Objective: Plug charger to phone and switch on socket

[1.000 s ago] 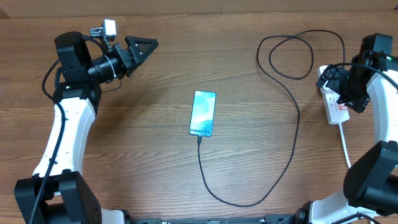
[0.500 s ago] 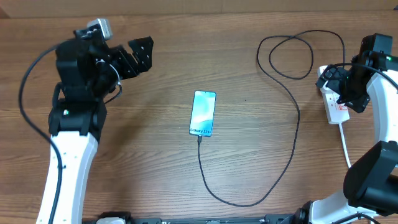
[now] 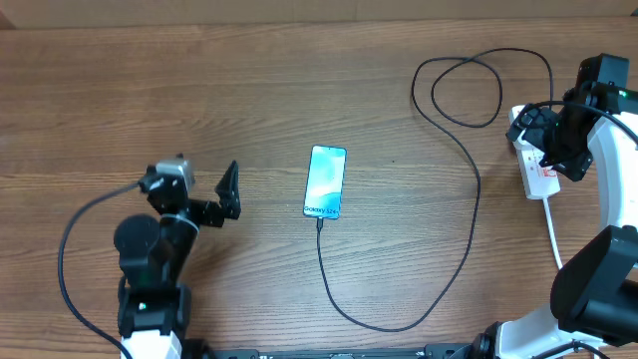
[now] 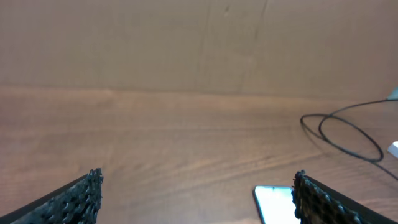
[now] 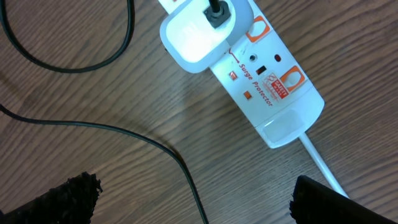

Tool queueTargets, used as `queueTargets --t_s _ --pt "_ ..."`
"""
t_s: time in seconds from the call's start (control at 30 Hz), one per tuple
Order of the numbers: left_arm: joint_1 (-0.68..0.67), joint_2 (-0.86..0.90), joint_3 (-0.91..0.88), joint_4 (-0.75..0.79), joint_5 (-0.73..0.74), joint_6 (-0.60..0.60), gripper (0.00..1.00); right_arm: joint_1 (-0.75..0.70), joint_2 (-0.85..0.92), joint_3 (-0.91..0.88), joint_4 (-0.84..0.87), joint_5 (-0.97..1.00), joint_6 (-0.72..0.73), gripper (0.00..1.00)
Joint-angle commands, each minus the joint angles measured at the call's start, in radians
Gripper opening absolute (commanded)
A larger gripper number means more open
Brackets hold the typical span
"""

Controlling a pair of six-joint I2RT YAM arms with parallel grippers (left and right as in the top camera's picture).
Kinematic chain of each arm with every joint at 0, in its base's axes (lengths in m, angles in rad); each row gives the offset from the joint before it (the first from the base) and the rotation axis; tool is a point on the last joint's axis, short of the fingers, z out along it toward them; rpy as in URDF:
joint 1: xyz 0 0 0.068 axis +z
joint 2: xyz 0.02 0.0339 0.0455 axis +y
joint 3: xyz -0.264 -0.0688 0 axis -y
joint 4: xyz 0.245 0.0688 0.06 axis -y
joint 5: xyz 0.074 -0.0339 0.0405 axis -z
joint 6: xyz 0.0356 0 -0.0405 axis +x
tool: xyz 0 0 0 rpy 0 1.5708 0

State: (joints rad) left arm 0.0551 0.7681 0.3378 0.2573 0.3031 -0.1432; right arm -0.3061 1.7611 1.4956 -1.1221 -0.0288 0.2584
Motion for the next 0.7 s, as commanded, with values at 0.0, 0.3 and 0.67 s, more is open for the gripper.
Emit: queueTargets --t_s 0.0,0.3,0.67 --pt "0.012 -0.114 -0.114 0.01 0.002 -0.018 1.0 -0.002 0.002 -0.003 0.002 0.001 0.002 1.0" --pt "0.012 -0.35 -0.333 0.008 -0.026 -0.019 1.0 -0.002 0.002 -0.003 0.002 0.001 0.002 1.0" --pt "0.056 -0.758 -0.333 -0.311 -0.178 -0.033 1.0 -0.002 0.002 -0.003 0.002 0.001 0.002 1.0"
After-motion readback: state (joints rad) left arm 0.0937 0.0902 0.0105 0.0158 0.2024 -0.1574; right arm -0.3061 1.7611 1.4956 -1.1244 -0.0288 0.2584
